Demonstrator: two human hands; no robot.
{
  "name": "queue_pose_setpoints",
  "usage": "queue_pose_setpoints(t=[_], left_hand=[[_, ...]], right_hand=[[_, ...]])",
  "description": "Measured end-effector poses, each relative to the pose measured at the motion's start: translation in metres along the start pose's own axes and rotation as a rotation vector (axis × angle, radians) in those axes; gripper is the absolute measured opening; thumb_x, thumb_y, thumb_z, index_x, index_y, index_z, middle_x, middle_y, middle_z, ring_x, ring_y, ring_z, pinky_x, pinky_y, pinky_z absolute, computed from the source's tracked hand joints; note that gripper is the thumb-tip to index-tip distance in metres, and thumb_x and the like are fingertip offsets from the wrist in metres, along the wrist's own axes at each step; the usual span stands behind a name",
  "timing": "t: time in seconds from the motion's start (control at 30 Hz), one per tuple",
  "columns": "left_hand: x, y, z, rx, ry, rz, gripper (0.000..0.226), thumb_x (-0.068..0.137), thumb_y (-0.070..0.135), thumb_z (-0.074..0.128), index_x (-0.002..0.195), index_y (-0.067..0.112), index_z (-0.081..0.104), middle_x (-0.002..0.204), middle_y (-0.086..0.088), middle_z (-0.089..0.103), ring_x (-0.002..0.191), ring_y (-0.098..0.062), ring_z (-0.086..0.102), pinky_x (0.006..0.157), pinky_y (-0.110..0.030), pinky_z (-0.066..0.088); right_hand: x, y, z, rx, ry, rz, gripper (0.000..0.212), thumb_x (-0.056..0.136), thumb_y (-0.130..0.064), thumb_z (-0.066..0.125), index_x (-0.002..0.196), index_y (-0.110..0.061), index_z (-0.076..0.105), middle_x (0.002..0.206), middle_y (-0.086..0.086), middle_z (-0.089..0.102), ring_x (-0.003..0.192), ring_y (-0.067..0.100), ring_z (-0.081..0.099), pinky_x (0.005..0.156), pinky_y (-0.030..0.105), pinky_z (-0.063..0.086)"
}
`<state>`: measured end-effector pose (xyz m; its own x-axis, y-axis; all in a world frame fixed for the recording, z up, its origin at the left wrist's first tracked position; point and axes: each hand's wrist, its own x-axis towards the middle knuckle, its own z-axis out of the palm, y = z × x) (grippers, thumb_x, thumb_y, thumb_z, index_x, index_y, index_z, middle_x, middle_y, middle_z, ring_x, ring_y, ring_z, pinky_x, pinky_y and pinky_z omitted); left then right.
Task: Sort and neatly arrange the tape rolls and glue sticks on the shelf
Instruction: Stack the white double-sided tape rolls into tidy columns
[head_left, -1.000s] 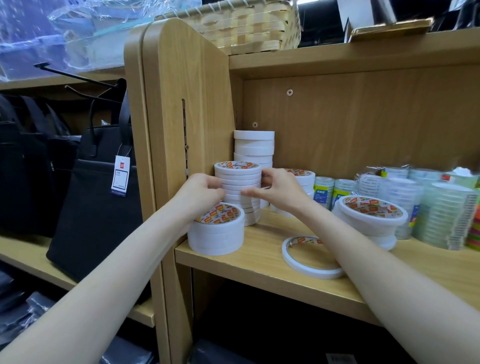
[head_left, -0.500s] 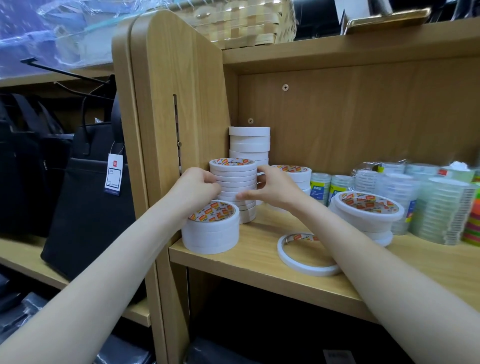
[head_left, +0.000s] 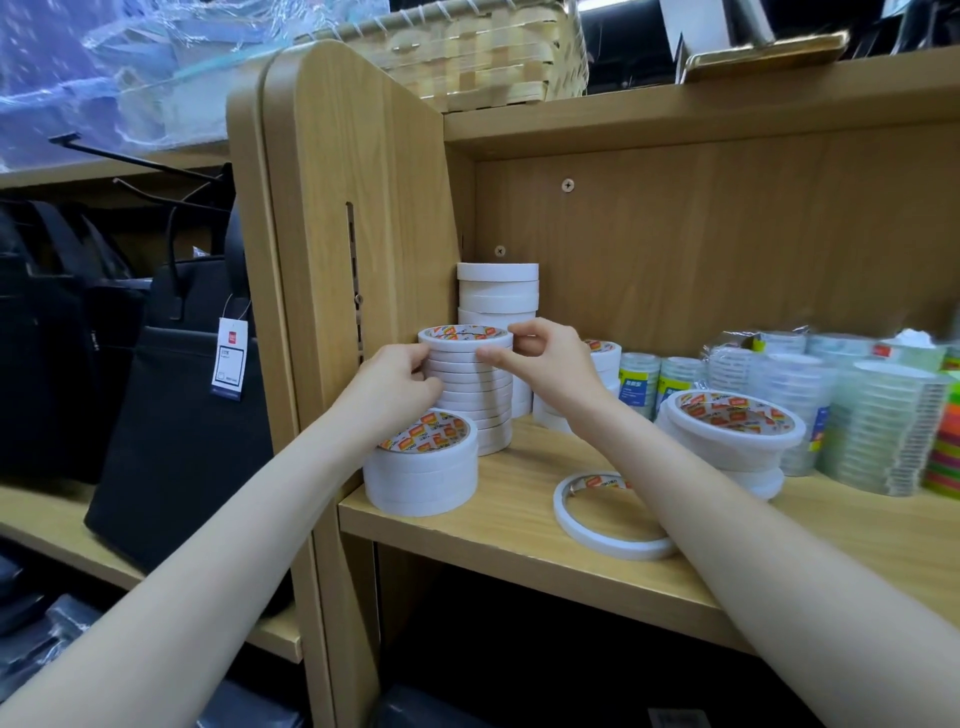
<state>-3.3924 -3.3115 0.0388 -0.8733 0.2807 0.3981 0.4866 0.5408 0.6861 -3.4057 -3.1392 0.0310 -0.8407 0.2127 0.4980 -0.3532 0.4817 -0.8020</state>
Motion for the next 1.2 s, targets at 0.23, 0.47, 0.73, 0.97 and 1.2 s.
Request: queue_pose_setpoints(t=[0.23,0.47,0.73,0.97,1.2], left_hand=[[-0.002,0.003,-0.001,0.164,0.087,0.045,0.050,0.089,0.007,0.047,0.137,0.019,0.044,0.124,-0.006,0.060,0.115,-0.021,0.055,0.095,-0.029,0.040],[0.003,0.002,0.004,0.249,0.112,0.117,0.052,0.087,0.007,0.047,0.135,0.024,0.046,0.142,-0.002,0.043,0.128,-0.023,0.042,0.107,-0.033,0.032],[0.035,0.039,-0.009,0.379,0.069,0.182,0.045,0.093,0.012,0.043,0.138,0.016,0.043,0.140,-0.008,0.046,0.127,-0.026,0.042,0.101,-0.033,0.034],[0.086,0.037,0.005,0.158,-0.007,-0.021,0.021,0.086,0.005,0.040,0.093,0.003,0.060,0.092,-0.017,0.061,0.082,-0.028,0.056,0.059,-0.026,0.036],[0.108,0.025,0.008,-0.033,-0.031,-0.038,0.042,0.083,-0.003,0.043,0.116,0.021,0.055,0.083,-0.005,0.060,0.074,-0.020,0.053,0.056,-0.027,0.042]], right_hand=[[-0.006,0.001,-0.016,0.057,-0.275,0.279,0.066,0.079,-0.029,0.073,0.134,-0.012,0.041,0.121,0.007,0.050,0.109,0.022,0.056,0.089,0.033,0.050],[-0.011,0.017,0.000,-0.162,-0.293,0.259,0.050,0.071,-0.034,0.079,0.104,0.001,0.064,0.100,0.013,0.068,0.091,0.023,0.068,0.086,0.042,0.055],[0.015,-0.007,-0.037,-0.120,0.002,0.115,0.043,0.076,-0.022,0.076,0.112,-0.006,0.060,0.105,0.010,0.066,0.093,0.025,0.066,0.090,0.040,0.052],[0.054,-0.023,-0.030,-0.257,0.133,-0.018,0.036,0.083,-0.020,0.068,0.113,-0.006,0.054,0.112,0.009,0.059,0.101,0.021,0.054,0.077,0.026,0.042],[0.067,-0.009,-0.025,-0.175,0.142,0.031,0.058,0.077,-0.017,0.076,0.126,-0.007,0.046,0.106,0.007,0.058,0.087,0.015,0.050,0.054,0.012,0.035]])
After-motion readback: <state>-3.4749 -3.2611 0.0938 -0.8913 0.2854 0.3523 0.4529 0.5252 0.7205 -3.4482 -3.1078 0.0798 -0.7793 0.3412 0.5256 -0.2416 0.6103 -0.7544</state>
